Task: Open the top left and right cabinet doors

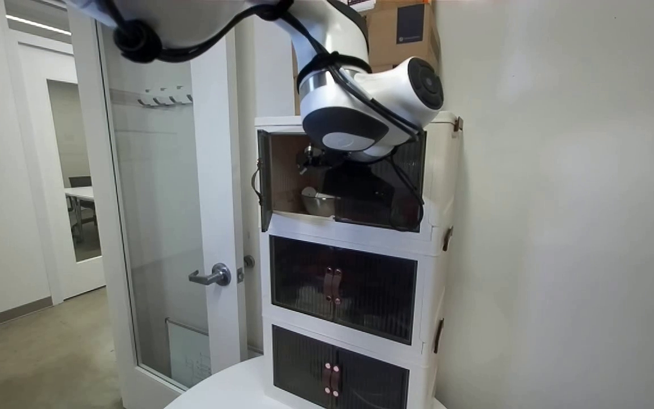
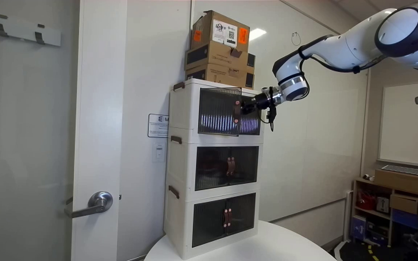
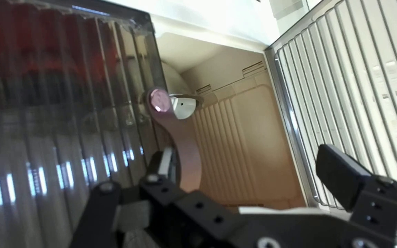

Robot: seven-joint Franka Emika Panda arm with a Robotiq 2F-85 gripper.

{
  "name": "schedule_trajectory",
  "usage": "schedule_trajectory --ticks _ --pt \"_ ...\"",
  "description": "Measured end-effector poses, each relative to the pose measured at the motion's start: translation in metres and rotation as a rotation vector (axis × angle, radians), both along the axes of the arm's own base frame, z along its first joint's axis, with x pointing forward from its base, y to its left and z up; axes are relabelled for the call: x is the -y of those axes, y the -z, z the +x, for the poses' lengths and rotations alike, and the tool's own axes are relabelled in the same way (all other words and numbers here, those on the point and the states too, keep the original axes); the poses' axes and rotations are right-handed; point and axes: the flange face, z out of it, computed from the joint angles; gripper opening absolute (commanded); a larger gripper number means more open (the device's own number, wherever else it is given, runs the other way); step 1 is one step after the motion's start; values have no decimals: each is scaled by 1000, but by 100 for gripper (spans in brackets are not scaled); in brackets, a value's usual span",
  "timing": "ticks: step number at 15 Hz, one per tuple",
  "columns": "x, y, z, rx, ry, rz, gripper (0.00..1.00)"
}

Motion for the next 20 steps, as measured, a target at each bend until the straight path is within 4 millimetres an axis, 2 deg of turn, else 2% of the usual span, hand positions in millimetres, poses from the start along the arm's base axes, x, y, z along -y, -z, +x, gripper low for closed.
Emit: schedule_trajectory --ticks 5,12,20 --pt "-2 3 -8 -6 -118 26 100" --pt "25 6 -34 -34 -269 64 100" --pt "53 -5 -75 -82 -250 51 100"
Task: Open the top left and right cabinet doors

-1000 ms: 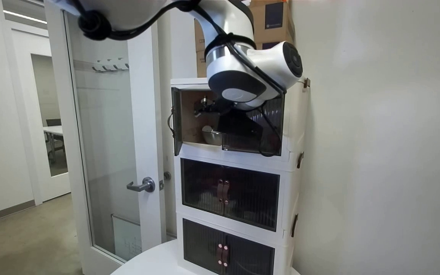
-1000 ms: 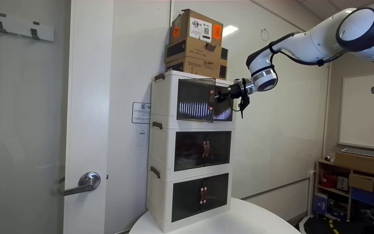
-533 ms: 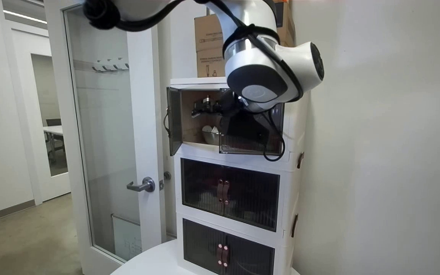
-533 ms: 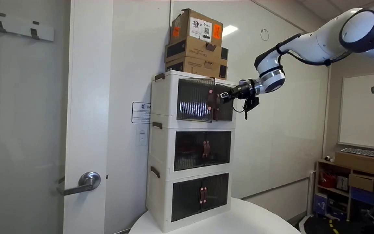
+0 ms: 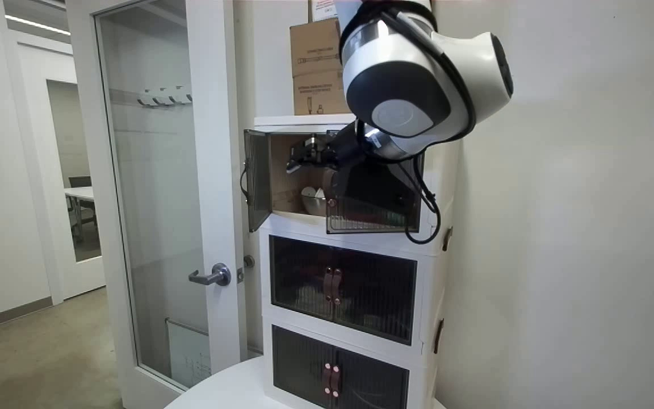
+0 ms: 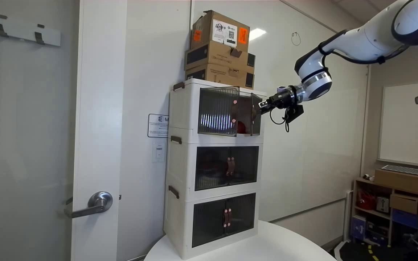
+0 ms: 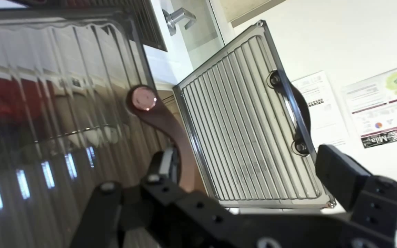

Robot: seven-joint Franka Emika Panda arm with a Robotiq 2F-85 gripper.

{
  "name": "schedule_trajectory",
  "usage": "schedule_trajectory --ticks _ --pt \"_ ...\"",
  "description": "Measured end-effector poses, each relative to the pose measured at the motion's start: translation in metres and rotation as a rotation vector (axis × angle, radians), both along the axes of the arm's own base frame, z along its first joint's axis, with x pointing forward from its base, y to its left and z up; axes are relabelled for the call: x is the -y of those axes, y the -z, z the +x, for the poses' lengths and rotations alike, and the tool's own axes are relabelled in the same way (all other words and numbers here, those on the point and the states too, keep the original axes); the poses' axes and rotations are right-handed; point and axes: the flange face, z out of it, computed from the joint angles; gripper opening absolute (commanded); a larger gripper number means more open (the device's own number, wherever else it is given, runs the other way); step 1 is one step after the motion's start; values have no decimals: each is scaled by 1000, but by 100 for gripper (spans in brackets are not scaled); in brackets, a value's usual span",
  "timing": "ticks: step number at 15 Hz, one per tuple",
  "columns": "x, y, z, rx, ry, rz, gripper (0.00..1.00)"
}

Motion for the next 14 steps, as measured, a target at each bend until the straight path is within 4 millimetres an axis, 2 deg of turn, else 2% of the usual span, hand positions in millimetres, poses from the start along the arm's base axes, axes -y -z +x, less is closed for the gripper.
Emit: schedule_trajectory --ticks 4,8,11,14 --pt "29 -12 -31 -58 139 -38 100" --pt "48 -40 -52 -135 333 -108 100" --pt "42 -64 -55 -199 468 -160 100" --pt "28 -94 -56 -270 598 -228 100"
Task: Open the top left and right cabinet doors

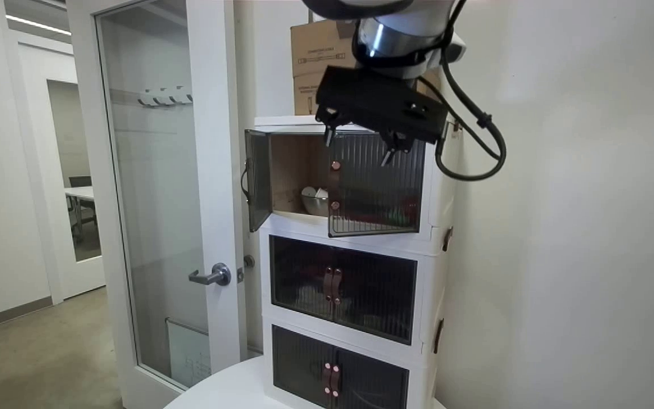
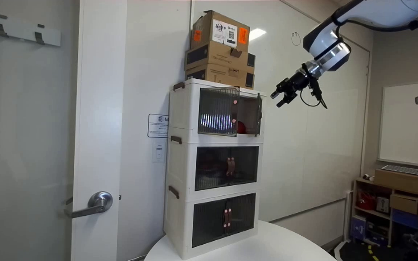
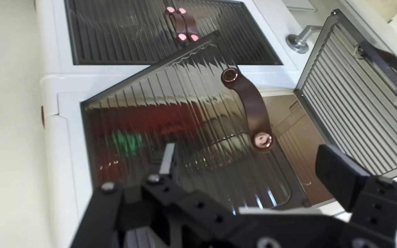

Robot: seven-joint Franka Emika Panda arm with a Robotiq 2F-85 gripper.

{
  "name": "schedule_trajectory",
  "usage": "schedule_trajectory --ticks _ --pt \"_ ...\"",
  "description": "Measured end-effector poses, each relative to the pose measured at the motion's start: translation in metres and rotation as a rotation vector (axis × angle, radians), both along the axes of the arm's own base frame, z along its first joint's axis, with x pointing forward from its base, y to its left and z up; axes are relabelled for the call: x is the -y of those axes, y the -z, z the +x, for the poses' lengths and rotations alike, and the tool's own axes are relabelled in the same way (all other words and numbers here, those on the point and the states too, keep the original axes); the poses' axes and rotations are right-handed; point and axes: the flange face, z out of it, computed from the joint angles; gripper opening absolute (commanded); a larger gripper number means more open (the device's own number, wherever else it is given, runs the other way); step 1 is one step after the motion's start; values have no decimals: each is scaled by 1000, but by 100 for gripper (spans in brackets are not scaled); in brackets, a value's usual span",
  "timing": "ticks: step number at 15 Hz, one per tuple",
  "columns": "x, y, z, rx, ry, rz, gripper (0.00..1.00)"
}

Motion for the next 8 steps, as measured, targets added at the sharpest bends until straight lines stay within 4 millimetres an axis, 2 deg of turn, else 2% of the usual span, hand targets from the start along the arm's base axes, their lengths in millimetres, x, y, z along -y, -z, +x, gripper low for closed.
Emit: schedule_trajectory --ticks 6,8 --pt "-16 -77 -18 -163 252 -184 100" --pt "-22 -102 -27 -264 307 -237 100"
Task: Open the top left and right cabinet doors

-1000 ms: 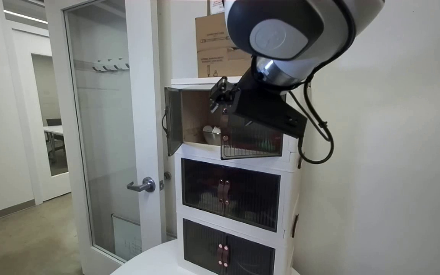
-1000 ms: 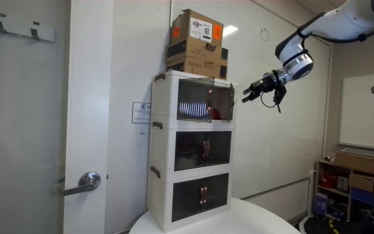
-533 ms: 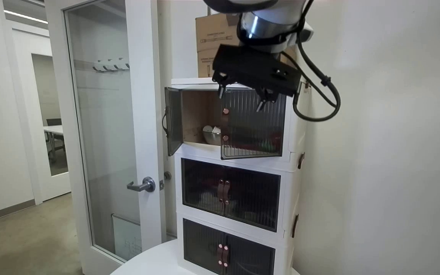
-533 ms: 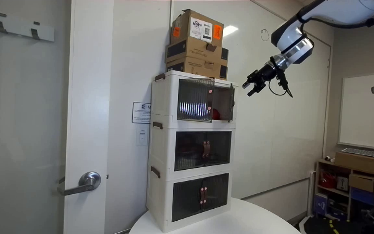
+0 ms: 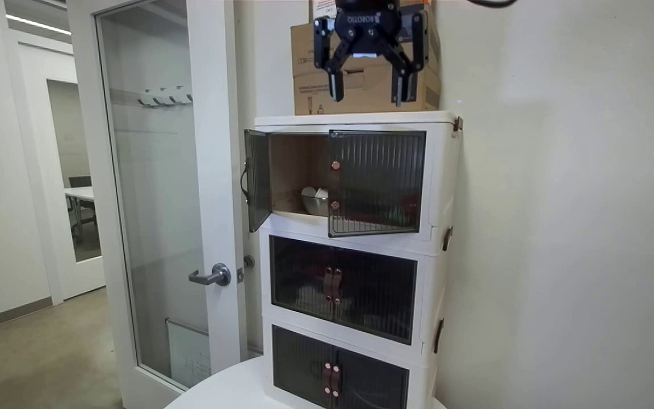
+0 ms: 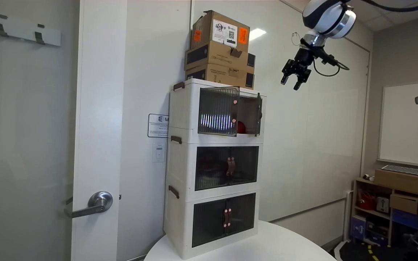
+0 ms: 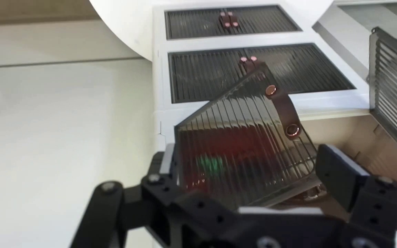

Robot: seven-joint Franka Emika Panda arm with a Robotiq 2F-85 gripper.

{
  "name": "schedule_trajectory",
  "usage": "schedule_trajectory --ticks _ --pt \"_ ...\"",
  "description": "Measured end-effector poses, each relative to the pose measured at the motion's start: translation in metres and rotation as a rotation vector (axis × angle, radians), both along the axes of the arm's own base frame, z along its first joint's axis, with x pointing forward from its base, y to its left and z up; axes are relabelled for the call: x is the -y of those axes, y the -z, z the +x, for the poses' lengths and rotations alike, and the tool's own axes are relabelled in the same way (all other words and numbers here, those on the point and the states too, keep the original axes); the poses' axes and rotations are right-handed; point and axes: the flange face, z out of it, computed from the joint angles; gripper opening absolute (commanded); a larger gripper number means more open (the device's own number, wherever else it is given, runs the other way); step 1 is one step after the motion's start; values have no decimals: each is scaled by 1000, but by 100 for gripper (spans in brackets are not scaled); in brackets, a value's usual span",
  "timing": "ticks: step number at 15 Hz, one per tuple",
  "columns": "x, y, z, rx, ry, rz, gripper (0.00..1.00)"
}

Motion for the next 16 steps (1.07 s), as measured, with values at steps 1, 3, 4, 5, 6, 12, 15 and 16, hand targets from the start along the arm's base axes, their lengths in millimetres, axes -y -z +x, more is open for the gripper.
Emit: schedule_trajectory --ticks 1,3,4,5,6,12,15,16 --pt "-5 -10 -5 -56 16 -11 100" --pt "-20 -24 -11 -151 15 -12 100" --pt "-29 -30 -12 -190 5 -9 100" --pt "-39 -34 -10 -224 -7 -7 100" --pt "-49 -35 -6 -251 -19 -5 100" --pt "-107 -13 50 -305 -38 -57 100" --pt "-134 2 78 -292 -4 -96 100" --pt "-140 6 86 -282 21 -117 100"
